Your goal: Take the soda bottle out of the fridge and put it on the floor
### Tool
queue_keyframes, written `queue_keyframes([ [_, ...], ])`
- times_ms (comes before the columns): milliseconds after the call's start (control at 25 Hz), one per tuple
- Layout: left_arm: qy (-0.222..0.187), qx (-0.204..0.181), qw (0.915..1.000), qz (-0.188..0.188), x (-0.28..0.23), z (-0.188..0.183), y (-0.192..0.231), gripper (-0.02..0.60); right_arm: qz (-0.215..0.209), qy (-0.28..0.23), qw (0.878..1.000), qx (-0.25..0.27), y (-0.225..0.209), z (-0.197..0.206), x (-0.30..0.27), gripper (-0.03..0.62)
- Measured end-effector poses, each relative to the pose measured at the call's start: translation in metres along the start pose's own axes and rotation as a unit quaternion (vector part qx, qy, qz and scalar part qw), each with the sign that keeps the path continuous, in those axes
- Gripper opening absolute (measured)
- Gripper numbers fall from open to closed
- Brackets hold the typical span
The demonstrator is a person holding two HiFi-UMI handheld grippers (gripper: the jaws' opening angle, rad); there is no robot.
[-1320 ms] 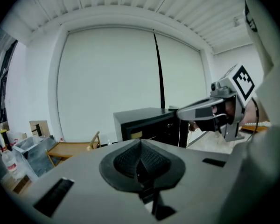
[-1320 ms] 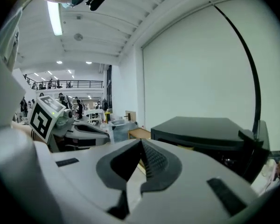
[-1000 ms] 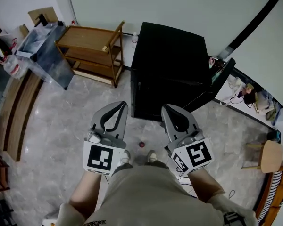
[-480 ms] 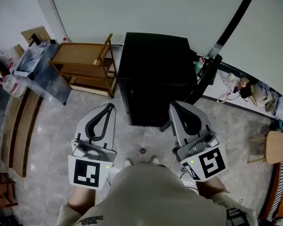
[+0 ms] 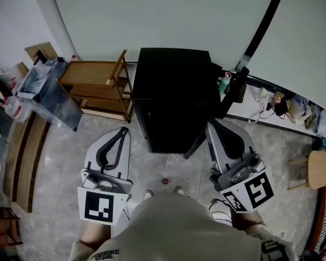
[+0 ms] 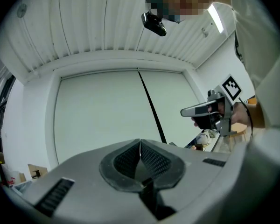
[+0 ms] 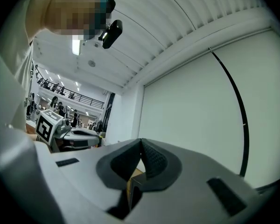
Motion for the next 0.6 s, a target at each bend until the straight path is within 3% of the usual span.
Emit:
queue_keyframes([
  [600, 0.011, 0.012, 0.9999, -0.005, 0.002, 0.001, -0.010, 0.008, -0.001, 0.019, 1.000, -0.005, -0.004, 0.009, 0.011, -0.005],
])
Point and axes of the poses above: the fingertips, and each gripper's own axes: x backward along the fingers, y to its left, z out of its underside, the point moved 2 cm from there along x, backward along the fingers, and after that the axes turned 8 degrees about -z, right-handed, at the moved point
